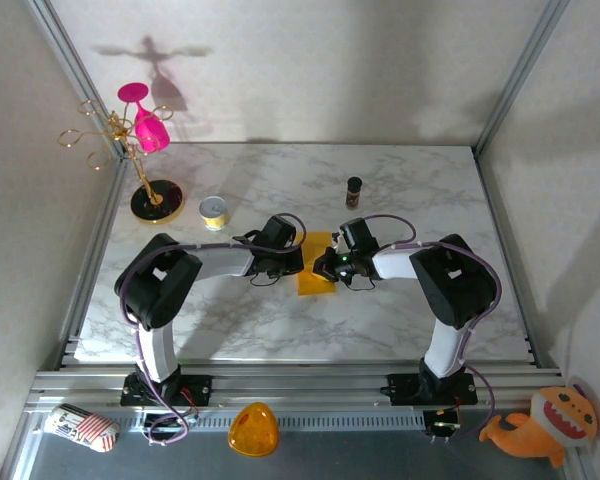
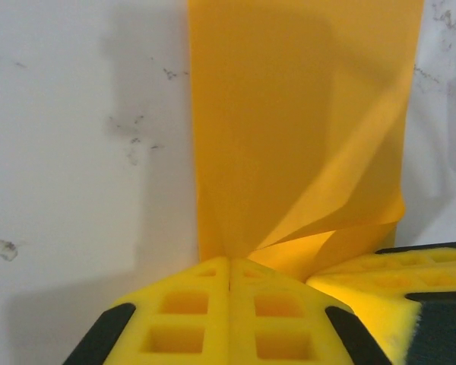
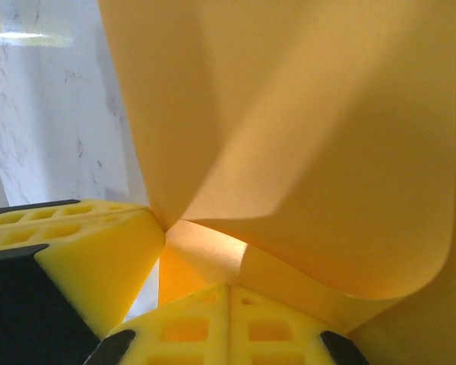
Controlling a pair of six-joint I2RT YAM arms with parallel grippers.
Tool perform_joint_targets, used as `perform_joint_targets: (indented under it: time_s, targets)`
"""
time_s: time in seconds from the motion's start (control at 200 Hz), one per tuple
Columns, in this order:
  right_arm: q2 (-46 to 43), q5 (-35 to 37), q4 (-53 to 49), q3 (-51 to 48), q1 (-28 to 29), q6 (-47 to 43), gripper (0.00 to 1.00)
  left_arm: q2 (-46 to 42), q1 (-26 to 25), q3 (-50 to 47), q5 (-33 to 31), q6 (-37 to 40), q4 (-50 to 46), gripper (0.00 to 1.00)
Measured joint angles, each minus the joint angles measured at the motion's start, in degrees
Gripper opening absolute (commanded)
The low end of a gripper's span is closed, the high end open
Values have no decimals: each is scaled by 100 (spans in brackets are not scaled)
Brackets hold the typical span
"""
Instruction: Fold a paper plane with a square sheet of paper (pick it up from the middle)
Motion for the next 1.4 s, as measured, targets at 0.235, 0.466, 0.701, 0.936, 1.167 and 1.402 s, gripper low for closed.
perform_joint_targets:
  time_s: [0.235,0.466,0.701,0.936,1.167,1.402]
  targets:
    - [0,22,-9,0,0,74,4,-723,-179,-302,2,-575,177,9]
    - [2,70,-151,68,0,90,4,-894,-516,-763,122,-1196,321,8]
    - [37,66,-319,170,0,116,3,-750,-675,-839,214,-1458,400,8]
    - [50,63,-382,208,0,129,3,-645,-675,-839,195,-1486,382,8]
    - [61,63,-428,238,0,129,3,-573,-675,-846,173,-1486,365,7]
    - [61,63,-431,238,0,129,3,-568,-675,-905,151,-1484,367,7]
